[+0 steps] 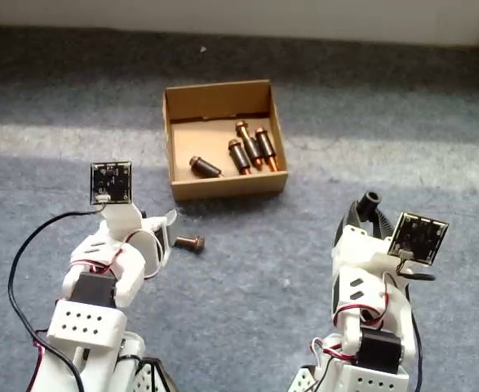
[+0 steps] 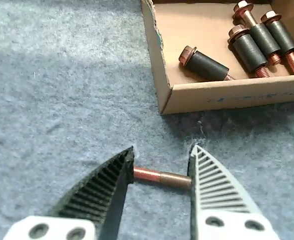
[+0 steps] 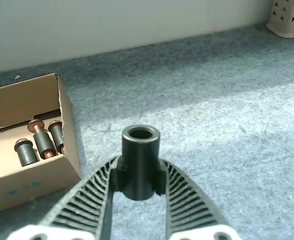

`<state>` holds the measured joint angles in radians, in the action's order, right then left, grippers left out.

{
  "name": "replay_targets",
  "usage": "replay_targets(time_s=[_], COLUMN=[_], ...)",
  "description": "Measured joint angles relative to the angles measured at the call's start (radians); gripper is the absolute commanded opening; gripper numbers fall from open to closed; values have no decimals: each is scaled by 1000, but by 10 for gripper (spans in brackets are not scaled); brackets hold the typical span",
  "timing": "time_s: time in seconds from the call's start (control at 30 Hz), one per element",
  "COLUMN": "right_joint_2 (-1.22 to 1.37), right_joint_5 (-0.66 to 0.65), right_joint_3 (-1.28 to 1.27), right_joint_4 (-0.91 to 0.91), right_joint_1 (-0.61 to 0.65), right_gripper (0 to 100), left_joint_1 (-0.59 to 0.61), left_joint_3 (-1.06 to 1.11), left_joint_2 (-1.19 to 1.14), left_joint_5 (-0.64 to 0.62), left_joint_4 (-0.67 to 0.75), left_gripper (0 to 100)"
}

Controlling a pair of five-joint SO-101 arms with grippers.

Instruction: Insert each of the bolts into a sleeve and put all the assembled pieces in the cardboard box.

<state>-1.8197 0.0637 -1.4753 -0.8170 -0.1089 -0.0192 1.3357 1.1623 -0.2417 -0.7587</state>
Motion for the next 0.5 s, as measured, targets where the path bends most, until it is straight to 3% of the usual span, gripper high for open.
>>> replay_targets(time_s=[0.2, 0.33, 0.5], right_joint_2=[0, 0, 0], right_joint_5=[0, 0, 0], right_joint_3=[0, 0, 0], right_joint_4=[0, 0, 0], right_joint_1=[0, 0, 0], right_gripper=[10, 10, 10], left_joint_1=[21, -18, -127], left_joint_3=[0, -21, -195], left_joint_2=[0, 0, 0], left_joint_5=[397, 465, 520], left_joint_4=[0, -48, -255], left_gripper=[113, 122, 133])
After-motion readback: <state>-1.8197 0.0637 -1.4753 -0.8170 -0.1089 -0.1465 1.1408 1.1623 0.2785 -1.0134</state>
